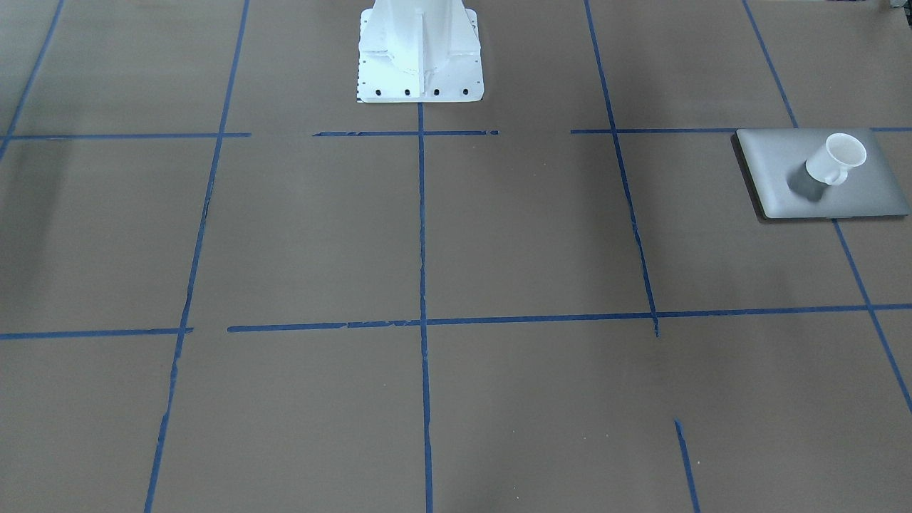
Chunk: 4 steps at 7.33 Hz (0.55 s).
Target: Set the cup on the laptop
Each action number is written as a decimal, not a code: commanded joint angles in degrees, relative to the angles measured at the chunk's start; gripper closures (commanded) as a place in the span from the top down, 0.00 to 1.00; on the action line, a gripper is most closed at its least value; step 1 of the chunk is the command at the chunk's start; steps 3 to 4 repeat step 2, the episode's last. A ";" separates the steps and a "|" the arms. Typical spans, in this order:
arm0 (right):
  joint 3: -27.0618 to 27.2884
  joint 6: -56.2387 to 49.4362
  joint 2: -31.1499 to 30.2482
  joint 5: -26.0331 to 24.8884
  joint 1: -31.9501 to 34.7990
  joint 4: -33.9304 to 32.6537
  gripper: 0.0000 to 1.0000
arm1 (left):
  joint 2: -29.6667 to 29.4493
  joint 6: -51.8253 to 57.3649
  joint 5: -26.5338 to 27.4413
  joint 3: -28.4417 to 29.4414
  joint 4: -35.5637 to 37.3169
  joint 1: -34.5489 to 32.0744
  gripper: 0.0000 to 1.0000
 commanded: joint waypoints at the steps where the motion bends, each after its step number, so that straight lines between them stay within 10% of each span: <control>1: 0.00 0.00 0.03 0.04 0.00 -0.02 1.00 | -0.07 0.00 0.00 0.01 0.00 0.00 1.00; 4: 0.00 0.00 0.03 0.04 0.00 -0.02 1.00 | -0.51 0.00 0.09 -0.16 -0.09 0.00 1.00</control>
